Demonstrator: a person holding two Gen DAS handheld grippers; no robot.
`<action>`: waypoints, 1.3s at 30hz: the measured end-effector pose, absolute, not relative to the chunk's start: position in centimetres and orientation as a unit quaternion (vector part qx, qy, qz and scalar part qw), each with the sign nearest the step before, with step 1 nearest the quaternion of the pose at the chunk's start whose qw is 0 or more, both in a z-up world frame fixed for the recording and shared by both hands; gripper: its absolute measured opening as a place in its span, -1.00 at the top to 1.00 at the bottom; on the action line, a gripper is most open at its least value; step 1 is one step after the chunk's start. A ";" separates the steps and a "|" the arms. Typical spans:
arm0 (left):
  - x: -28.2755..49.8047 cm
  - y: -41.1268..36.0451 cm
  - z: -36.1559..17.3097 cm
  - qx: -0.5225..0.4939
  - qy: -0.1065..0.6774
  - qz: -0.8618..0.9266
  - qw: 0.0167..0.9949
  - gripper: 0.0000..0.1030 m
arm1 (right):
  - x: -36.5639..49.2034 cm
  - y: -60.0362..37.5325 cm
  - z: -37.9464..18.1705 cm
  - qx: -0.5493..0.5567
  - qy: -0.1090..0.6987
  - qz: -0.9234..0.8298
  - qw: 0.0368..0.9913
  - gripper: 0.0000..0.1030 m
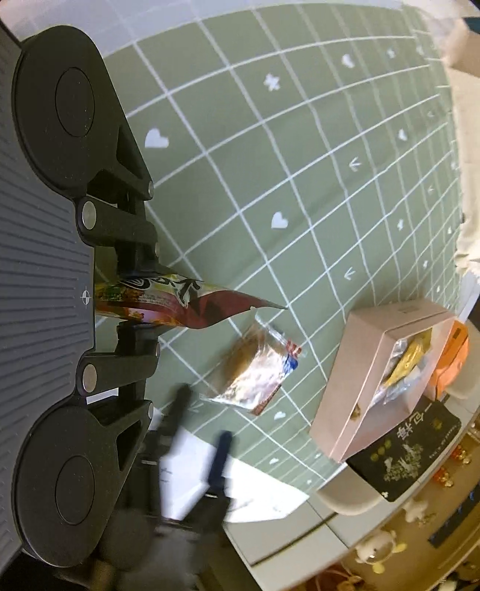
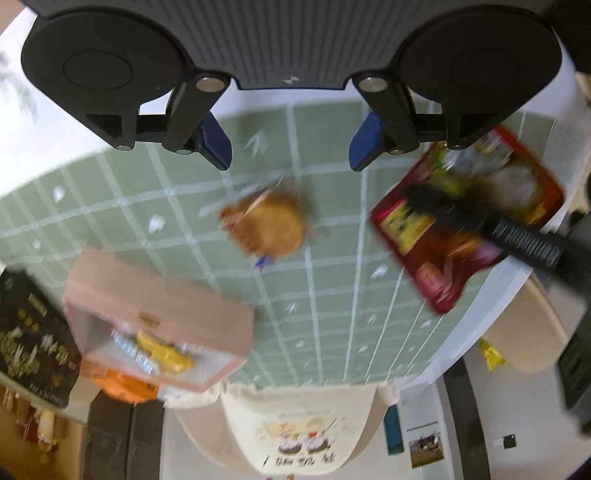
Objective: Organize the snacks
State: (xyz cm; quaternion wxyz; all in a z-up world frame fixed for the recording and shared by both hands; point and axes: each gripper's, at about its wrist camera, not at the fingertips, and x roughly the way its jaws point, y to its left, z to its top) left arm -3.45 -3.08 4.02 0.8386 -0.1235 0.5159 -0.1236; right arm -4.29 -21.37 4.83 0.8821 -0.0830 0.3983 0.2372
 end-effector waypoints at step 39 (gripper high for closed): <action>0.3 -5.5 12.8 -0.170 0.430 -0.267 0.845 0.51 | -2.3 -26.1 7.7 -0.020 0.418 0.172 0.892 -0.04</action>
